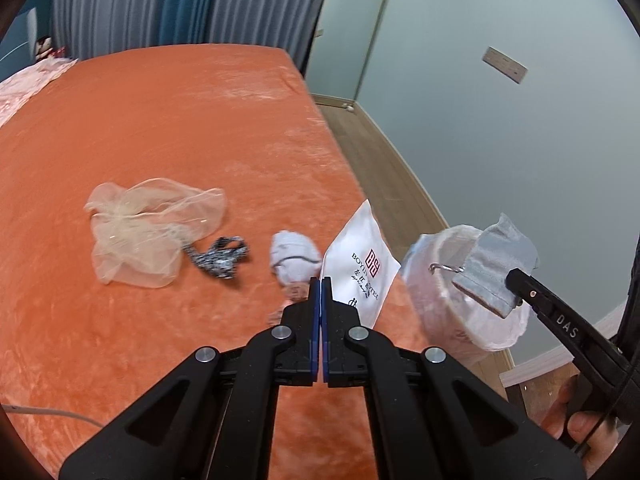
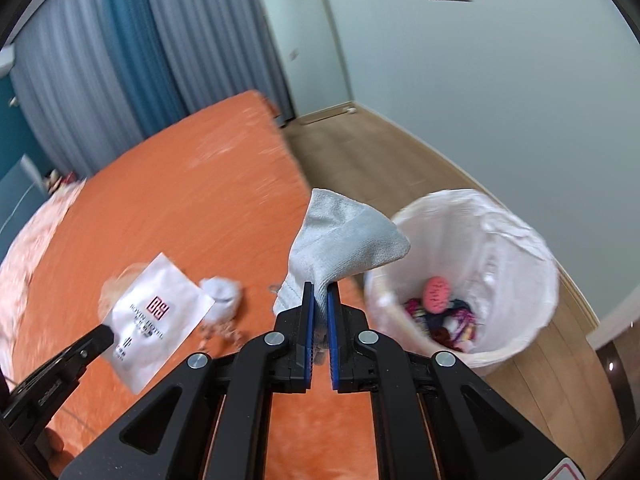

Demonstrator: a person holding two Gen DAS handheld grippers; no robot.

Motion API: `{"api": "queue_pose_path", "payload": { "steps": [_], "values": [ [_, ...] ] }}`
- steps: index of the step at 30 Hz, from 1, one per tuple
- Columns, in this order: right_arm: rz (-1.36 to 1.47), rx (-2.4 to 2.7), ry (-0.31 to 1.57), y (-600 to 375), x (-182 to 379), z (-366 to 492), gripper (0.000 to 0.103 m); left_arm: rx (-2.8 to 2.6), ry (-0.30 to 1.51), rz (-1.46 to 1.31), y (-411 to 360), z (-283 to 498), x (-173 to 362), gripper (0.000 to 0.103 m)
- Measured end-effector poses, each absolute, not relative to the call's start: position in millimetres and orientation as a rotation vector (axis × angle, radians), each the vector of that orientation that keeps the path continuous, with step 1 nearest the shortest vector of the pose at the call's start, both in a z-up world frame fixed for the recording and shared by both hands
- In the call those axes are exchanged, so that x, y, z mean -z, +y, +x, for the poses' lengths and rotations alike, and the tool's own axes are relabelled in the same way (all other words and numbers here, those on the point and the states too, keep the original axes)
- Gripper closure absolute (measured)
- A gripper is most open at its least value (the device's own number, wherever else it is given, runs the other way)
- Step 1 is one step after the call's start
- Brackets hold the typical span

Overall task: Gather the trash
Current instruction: 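Carry the wrapper and grey pouch over the trash bin, then open both tools over the bin to drop the wrapper and pouch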

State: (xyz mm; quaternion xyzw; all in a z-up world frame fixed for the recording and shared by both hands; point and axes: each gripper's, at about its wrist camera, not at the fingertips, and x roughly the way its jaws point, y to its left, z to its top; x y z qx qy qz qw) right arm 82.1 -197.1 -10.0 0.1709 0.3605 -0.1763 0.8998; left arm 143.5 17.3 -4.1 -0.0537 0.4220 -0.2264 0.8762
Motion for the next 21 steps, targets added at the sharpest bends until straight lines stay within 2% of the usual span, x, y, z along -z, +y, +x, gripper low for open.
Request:
{"api": "queue_pose_path", "payload": {
  "steps": [10, 21],
  "values": [
    [0.45, 0.479, 0.708, -261.7, 11.2, 49.3, 0.097, 0.627, 0.871, -0.046, -68.8, 135.0, -8.7, 0.103],
    [0.524, 0.536, 0.728, -302.5, 36.1, 37.3, 0.097, 0.734, 0.904, 0.052, -150.0, 136.3, 15.6, 0.103]
  ]
}}
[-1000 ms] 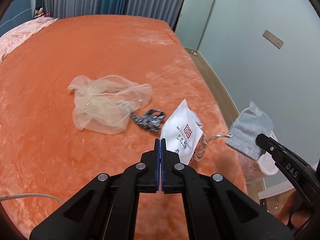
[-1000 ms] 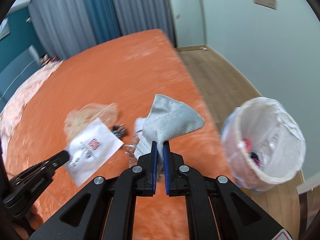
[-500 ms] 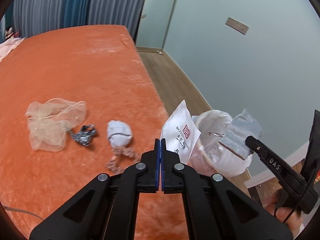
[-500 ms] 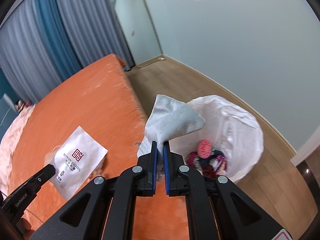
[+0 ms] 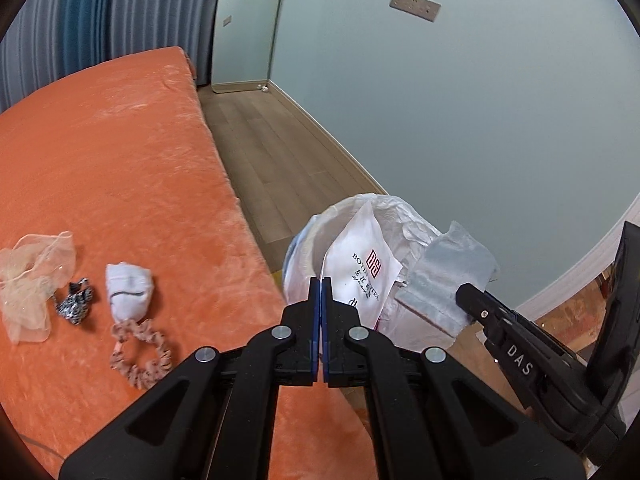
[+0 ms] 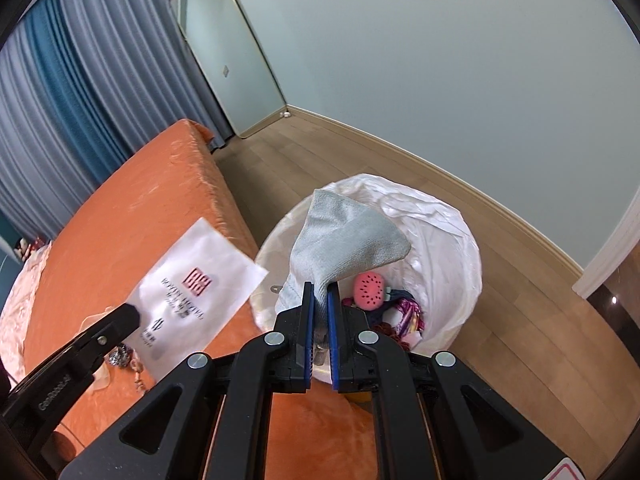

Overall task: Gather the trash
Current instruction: 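Open both tools over the bin to drop the wrapper and pouch, then move both tools back over the remaining items on the bed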

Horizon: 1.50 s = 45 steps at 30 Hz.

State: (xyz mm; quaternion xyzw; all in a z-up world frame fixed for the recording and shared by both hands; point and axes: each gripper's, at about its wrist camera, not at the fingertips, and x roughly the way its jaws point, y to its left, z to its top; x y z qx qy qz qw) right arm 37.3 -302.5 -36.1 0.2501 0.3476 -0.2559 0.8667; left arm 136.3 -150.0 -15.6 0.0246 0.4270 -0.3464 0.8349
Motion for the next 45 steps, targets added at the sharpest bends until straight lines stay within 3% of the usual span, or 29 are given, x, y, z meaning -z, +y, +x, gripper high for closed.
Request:
{"api": "queue_pose_path", "payload": {
  "steps": [16, 18, 19, 21, 45],
  "values": [
    [0.577, 0.562, 0.765, -320.1, 63.0, 36.2, 0.094, 0.778, 0.962, 0.103, -208.4, 152.1, 59.7, 0.1],
    [0.576, 0.585, 0.764, -320.0, 64.4, 35.7, 0.085, 0.769, 0.957, 0.093, -209.2, 153.5, 61.9, 0.083],
    [0.581, 0.591, 0.763, -320.8, 64.6, 35.6, 0.082, 0.756, 0.955, 0.095, -209.2, 153.7, 62.3, 0.069],
    [0.59, 0.595, 0.754, -321.2, 64.9, 35.4, 0.071, 0.738, 0.939, 0.098, -207.0, 151.6, 60.8, 0.063],
    [0.449, 0.458, 0.772, -249.0, 34.7, 64.9, 0.063, 0.561, 0.884, 0.046, -100.7, 153.1, 31.4, 0.062]
  ]
}}
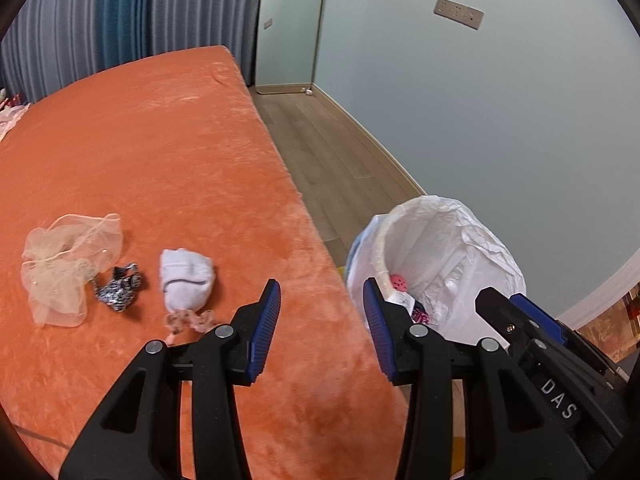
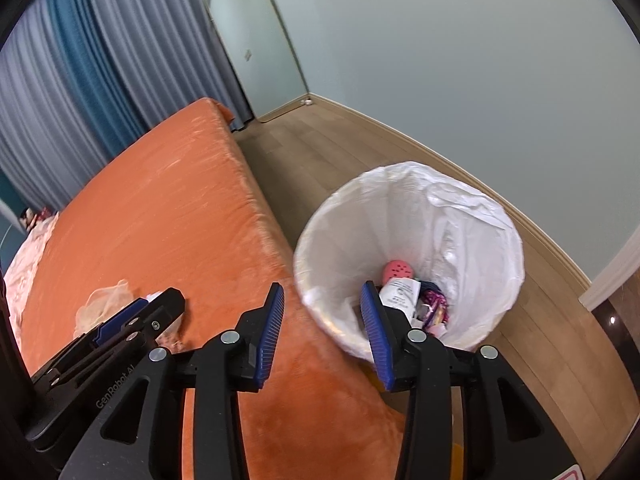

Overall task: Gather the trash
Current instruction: 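Move both tools back over the remaining items on the bed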

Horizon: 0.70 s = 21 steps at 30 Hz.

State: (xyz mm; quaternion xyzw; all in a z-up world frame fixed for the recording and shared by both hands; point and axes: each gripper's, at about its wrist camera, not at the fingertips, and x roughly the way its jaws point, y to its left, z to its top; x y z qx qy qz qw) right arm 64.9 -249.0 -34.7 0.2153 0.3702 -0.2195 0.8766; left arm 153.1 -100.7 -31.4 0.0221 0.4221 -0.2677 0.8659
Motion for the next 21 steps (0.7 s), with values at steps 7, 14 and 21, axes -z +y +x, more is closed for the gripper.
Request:
{"api": "queue_pose_path", "payload": {
  "steps": [7, 14, 21],
  "values": [
    [0.405, 0.405, 0.783, -217.3, 28.5, 76.2, 0.06, 0.498, 0.882, 0.008, -62.2, 154.2, 28.0, 0.062],
    [0.347, 0.352, 0.791, -183.7, 24.2, 84.6, 0.056, 0.444, 0.881, -0.028, -25.2, 154.2, 27.3, 0.059],
    [0.278, 0.306, 0.802, -150.6, 19.0, 90.7, 0.051, 0.385, 0.891, -0.07, 13.3, 154.2, 30.8, 0.05]
  ]
}}
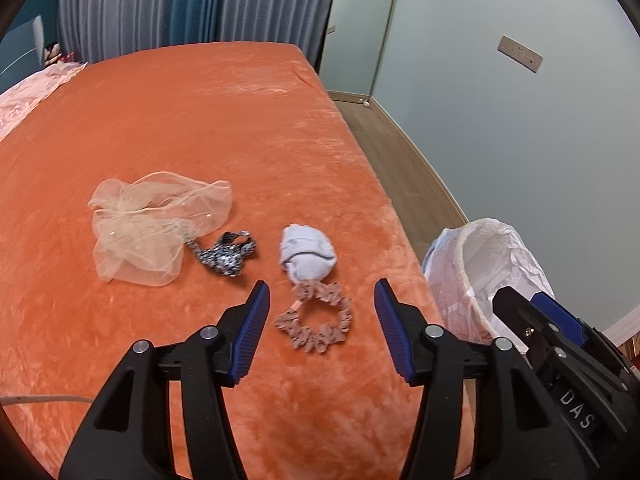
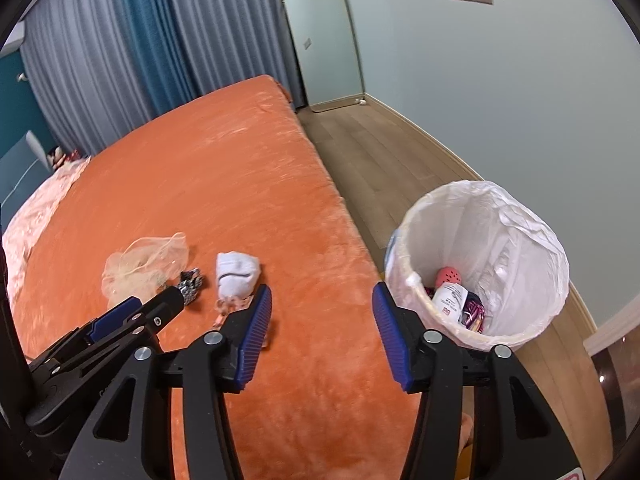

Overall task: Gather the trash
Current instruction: 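Move both tools back over the remaining items on the bed, then grasp the tulle veil with the left tool while the right tool grasps the pink scrunchie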

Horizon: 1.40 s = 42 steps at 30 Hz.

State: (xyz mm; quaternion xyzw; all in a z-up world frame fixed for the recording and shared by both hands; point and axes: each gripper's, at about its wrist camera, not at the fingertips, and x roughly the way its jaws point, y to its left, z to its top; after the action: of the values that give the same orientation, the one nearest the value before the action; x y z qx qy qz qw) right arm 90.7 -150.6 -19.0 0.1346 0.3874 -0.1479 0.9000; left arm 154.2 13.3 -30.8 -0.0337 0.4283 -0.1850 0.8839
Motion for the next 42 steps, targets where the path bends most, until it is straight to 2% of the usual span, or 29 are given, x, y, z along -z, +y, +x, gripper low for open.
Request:
{"api": "queue_pose_path", "payload": {
  "steps": [2, 6, 8, 17, 24, 26, 34, 42],
  "values": [
    [0.262, 0.291, 0.808, -140.9, 18.7, 92.1, 0.051, 0.361, 0.891, -0.079, 25.8, 153.5, 32.3, 0.045],
    [0.236, 0.269, 0.819, -123.0, 19.7, 94.8, 0.049, 0.324, 0.893, -0.097, 50.7, 152.9, 35.9, 0.041],
    [0.222, 0.262, 0.821, -114.6, 20.3, 95.9, 0.045, 0.297, 0.894, -0.102, 64.8, 152.8, 37.8, 0.038],
    [0.179, 0.205, 0.868, -81.3, 35.7, 106.2, 0.041, 0.192, 0.93, -0.149, 120.8, 158.1, 54.5, 0.034],
    [0.159, 0.15, 0.888, -66.2, 51.0, 114.3, 0.027, 0.103, 0.945, -0.149, 150.0, 165.5, 67.5, 0.033],
    [0.155, 0.127, 0.888, -61.1, 57.1, 117.1, 0.025, 0.074, 0.955, -0.151, 159.2, 169.5, 72.5, 0.028],
    [0.117, 0.181, 0.894, -58.2, 81.3, 135.7, 0.025, -0.043, 0.947, -0.137, 192.1, 199.6, 88.8, 0.019],
    [0.2, 0.289, 0.946, -84.0, 115.5, 161.8, 0.025, -0.075, 0.954, -0.118, 196.7, 264.6, 108.5, 0.019]
  ]
}}
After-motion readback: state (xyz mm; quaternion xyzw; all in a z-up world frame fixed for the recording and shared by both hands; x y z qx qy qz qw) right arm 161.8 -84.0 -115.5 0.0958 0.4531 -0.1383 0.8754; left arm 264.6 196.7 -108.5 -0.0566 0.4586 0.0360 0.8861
